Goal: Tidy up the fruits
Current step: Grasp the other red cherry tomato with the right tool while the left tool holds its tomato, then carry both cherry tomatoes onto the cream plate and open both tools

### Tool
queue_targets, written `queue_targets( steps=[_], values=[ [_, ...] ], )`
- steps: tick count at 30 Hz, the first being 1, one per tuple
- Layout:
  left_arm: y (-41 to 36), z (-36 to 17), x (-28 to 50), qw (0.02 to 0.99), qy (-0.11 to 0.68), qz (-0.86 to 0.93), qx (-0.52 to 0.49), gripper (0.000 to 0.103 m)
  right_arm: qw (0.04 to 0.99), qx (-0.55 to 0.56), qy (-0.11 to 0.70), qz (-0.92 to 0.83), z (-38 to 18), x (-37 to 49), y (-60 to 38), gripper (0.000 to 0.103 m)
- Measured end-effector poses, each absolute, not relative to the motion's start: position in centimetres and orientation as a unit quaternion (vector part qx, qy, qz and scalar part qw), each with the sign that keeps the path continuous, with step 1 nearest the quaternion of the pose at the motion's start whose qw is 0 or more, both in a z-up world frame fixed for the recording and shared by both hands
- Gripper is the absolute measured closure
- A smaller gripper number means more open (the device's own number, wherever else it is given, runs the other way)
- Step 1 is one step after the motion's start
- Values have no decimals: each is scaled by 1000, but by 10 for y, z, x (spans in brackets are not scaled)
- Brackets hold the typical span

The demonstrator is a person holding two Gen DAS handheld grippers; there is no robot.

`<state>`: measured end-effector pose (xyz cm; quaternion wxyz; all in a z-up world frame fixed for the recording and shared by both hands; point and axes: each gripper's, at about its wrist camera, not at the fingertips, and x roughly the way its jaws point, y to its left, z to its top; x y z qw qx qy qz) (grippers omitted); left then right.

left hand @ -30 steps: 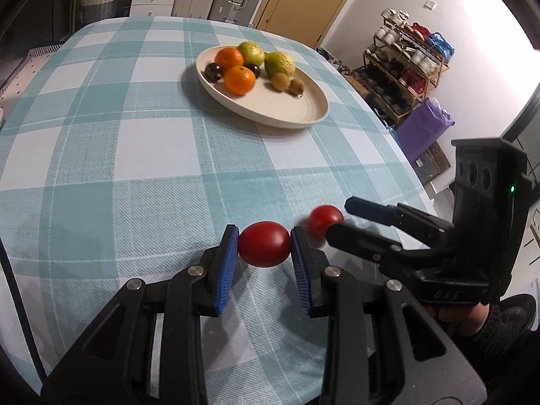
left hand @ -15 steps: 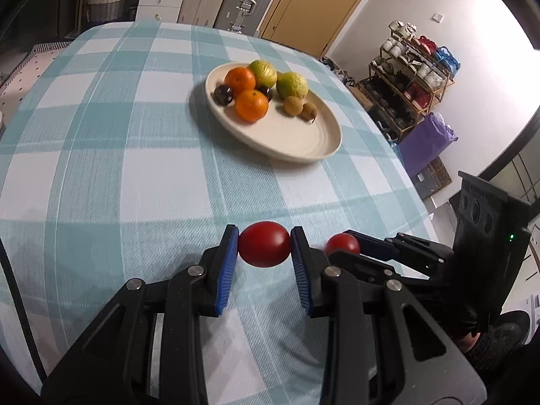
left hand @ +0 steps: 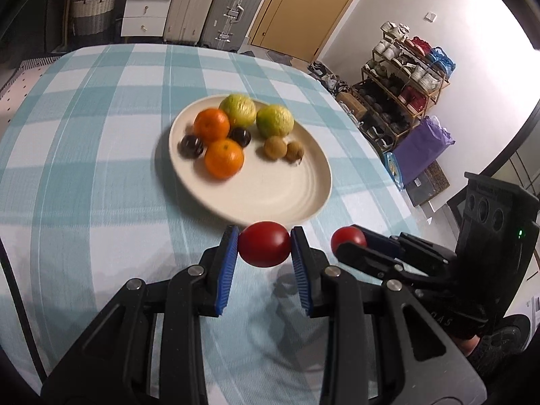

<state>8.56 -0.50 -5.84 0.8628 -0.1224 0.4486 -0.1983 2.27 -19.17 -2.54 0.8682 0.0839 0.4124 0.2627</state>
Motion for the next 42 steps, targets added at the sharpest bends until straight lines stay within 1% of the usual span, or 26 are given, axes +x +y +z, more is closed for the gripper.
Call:
queue_targets(
  steps=[9,19,32,34,36,38,41,42],
  values=[
    [-23,-53,144,857,456,-207,-124,75,870,85,413,255,-24,63,-193,71],
    [-39,-61,196,847,473,-210,-122,75,871,90,411,255,-30,100,-198,71],
    [-53,-76,227,840,484,-210,-126,75,875,108,404,242,-39,130,-201,71],
    [-52,-75,227,841,481,-210,-129,74,877,104,403,239,-40,132,-201,68],
    [-51,-73,226,843,478,-208,-129,74,879,105,399,239,-39,132,-203,51],
    [-48,-70,222,847,476,-200,-126,74,884,108,386,242,-34,129,-206,44],
    [-43,-65,215,850,472,-194,-129,74,891,108,372,237,-27,124,-211,43],
    [-41,-63,212,852,471,-190,-127,74,892,111,370,235,-25,123,-213,40]
  ],
)
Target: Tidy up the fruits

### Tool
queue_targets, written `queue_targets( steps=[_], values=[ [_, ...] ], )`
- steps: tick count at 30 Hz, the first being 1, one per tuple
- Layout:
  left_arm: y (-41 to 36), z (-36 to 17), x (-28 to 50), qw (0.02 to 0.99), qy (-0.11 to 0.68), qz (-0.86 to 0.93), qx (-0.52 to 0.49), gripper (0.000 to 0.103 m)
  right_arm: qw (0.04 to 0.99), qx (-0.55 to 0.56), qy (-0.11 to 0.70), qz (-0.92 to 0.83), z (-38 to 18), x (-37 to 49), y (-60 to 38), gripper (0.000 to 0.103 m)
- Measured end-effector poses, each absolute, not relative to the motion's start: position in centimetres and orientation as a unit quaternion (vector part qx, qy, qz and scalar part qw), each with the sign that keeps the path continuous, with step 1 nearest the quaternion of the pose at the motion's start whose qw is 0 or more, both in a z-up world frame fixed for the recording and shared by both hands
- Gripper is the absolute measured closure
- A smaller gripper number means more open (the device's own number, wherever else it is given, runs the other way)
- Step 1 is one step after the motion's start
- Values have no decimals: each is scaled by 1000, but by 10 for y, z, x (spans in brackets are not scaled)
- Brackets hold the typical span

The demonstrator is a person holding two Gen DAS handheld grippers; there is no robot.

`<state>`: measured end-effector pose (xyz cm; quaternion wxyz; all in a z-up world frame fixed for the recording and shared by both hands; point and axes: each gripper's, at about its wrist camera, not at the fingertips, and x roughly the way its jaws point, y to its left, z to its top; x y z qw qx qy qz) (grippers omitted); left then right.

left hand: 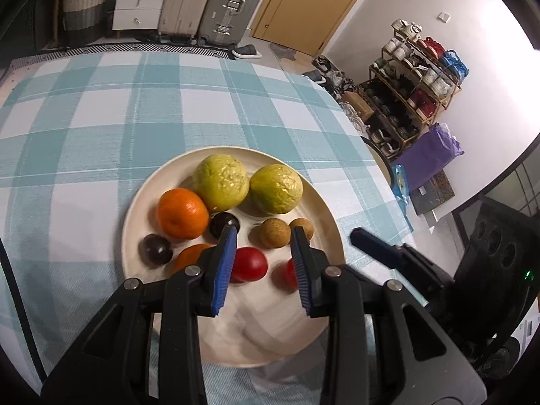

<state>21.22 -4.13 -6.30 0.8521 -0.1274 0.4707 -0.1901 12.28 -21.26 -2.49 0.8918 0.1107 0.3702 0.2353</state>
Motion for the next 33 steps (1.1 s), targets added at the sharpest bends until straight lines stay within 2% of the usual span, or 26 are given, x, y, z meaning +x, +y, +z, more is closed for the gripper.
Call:
queue_targets(
  steps=[4,6,7,9,14,17,20,22,25,30,33],
  values=[
    [-35,-53,196,861,462,-178,-121,74,898,113,361,223,-16,115,-219,37],
    [-34,-49,189,864,458,-171,-118,70,902,113,356,216,-11,110,-222,36],
    [-32,-46,183,867,454,-167,-117,68,905,115,351,212,-7,107,-223,35],
    [-31,-41,176,872,448,-161,-114,64,908,117,345,206,-2,103,-225,27],
    [-31,-27,152,887,429,-138,-95,48,922,121,310,197,19,86,-229,26],
    [-31,-19,138,898,414,-122,-87,37,929,120,288,197,31,76,-229,21],
    [-28,-9,124,910,395,-105,-77,35,936,117,268,196,42,65,-229,15],
    [-26,-3,114,915,384,-102,-75,32,939,115,259,196,48,58,-228,15],
    [-22,6,99,926,361,-84,-72,21,942,113,247,197,56,47,-228,15],
    [-14,21,76,942,322,-64,-71,19,948,109,226,196,65,29,-228,11],
    [-11,27,63,952,298,-30,-58,12,952,93,213,197,70,18,-224,10]
  ],
)
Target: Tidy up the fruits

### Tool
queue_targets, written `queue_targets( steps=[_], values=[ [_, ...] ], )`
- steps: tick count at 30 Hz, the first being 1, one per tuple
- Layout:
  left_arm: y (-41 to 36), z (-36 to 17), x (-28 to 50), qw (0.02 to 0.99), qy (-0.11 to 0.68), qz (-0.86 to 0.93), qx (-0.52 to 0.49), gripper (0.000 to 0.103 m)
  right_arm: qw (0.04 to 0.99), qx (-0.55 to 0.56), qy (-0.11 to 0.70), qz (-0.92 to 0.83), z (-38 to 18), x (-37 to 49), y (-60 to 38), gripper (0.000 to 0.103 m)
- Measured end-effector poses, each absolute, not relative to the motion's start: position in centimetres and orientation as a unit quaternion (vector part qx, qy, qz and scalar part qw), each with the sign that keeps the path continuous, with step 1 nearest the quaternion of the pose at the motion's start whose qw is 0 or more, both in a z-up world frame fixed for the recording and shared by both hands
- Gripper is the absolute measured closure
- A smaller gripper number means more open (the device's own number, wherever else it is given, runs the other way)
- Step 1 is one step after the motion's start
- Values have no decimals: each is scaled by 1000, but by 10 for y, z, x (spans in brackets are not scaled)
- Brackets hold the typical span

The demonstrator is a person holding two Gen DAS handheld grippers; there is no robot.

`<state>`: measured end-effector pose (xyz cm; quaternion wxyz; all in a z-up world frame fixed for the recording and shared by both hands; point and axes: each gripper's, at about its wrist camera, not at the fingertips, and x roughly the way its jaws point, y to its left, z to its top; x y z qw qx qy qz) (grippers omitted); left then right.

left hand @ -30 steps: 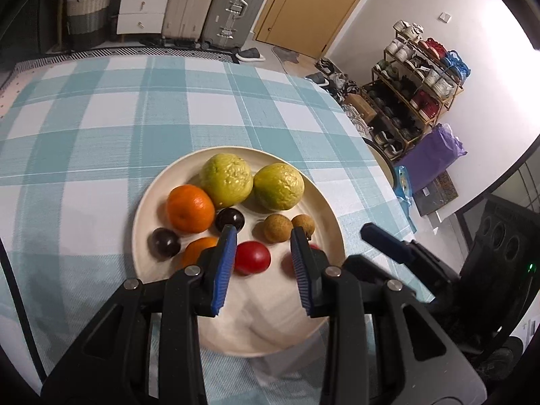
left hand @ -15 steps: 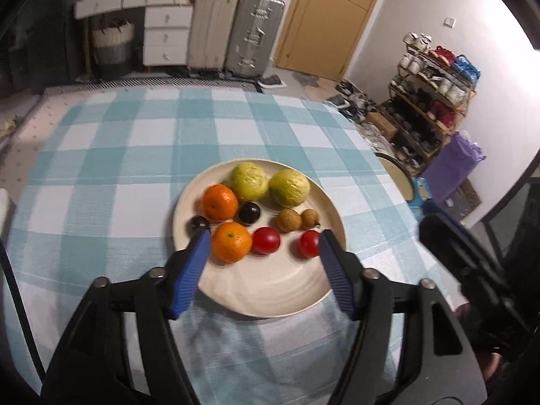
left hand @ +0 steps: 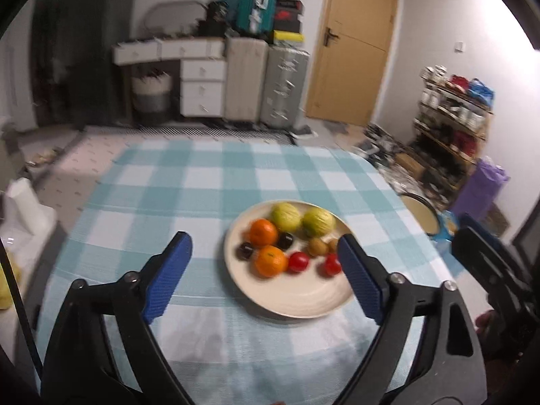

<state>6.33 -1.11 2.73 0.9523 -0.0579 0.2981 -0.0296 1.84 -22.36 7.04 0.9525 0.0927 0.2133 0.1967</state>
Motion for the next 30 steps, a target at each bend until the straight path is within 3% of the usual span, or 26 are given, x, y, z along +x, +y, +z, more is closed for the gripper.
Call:
queue_targets(
  steps=[3,16,30],
  values=[
    [-5,34,46,964,260,-15,-54,1,958,77,198,192,73,11,-219,4],
    [4,36,11,982,185,17,-30,1,982,19,98,163,79,-23,-208,0],
    [9,-2,3,985,167,35,-18,1,984,-6,96,148,51,-28,-213,0]
  ],
)
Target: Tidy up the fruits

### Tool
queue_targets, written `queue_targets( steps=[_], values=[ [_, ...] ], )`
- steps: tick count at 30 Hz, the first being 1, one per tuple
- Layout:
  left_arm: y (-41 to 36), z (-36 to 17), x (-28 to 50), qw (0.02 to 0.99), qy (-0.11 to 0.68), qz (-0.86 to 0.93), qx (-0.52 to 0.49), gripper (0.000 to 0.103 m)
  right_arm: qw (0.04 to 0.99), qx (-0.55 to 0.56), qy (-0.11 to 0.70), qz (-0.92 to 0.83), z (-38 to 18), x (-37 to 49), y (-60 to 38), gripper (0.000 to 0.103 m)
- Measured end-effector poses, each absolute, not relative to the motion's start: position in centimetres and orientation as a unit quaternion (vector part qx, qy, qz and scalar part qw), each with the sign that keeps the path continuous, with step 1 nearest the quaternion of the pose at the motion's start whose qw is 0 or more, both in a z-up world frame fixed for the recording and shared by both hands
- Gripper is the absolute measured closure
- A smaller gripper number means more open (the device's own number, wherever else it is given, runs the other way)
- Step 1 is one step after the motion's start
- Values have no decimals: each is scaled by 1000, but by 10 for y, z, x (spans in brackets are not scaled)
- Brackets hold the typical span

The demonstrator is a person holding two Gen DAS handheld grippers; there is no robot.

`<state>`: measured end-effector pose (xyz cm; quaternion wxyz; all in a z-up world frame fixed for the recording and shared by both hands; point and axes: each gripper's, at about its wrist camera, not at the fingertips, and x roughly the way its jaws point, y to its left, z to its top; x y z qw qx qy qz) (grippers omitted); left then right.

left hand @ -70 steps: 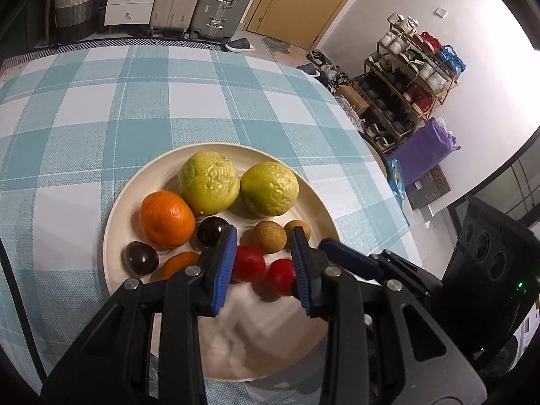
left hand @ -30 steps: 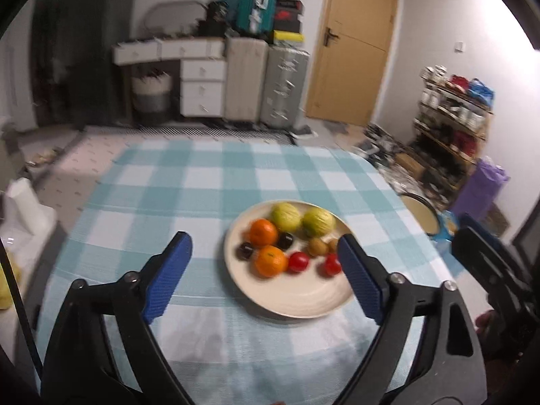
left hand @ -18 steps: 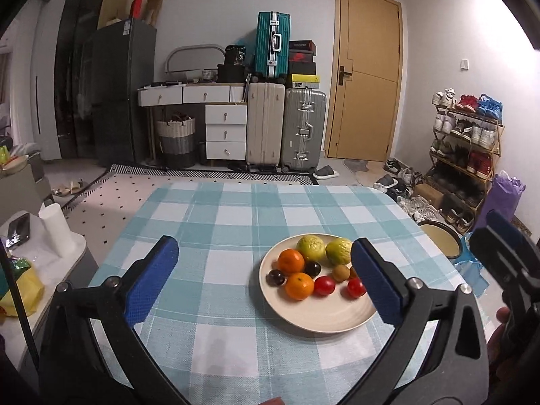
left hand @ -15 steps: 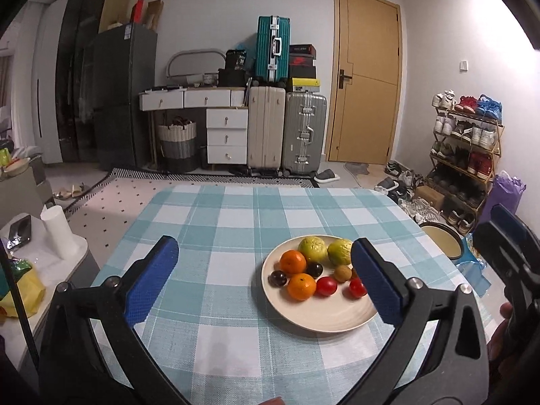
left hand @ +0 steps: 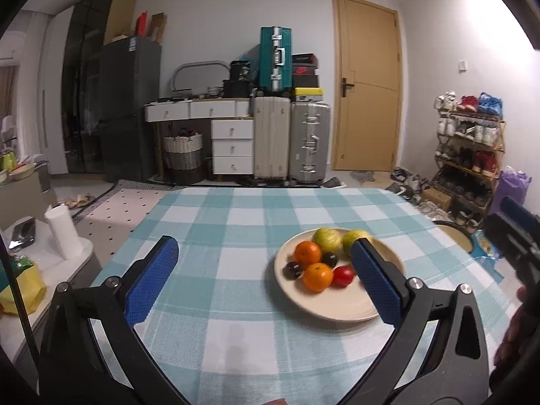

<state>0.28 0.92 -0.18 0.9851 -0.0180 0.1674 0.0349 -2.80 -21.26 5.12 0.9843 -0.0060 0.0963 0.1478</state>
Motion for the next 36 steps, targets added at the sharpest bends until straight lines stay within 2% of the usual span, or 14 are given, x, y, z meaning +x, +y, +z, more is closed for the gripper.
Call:
queue_targets(
  steps=[19,36],
  values=[
    [30,-53,23,982,179,47,-21,1,980,-49,131,143,14,-19,-208,0],
    [26,-52,14,988,149,42,-11,1,974,-31,160,158,0,-6,-211,0]
  ],
)
